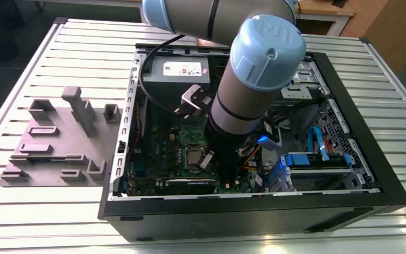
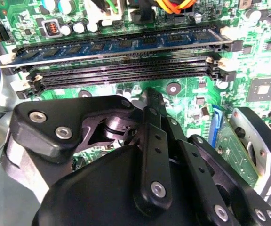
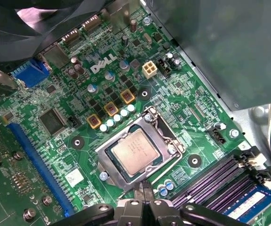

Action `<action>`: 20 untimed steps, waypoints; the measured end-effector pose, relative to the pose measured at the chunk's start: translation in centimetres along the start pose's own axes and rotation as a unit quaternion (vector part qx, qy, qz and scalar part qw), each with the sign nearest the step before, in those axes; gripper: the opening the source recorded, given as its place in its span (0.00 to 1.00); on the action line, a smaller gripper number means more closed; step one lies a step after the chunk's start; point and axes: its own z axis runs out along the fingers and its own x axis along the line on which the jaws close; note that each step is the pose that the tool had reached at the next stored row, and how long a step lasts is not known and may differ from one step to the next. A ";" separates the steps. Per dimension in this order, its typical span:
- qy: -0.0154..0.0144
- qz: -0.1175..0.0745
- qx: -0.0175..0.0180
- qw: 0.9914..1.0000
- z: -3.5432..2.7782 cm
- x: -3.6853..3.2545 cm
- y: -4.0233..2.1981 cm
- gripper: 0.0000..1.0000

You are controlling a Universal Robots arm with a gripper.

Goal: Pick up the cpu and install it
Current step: 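Install the first cpu locking lever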

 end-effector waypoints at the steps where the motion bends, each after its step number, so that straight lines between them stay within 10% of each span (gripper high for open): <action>1: 0.000 0.000 0.000 1.000 0.01 -0.01 0.00 0.10; 20: -0.002 0.000 0.000 1.000 -0.99 0.05 0.22 0.10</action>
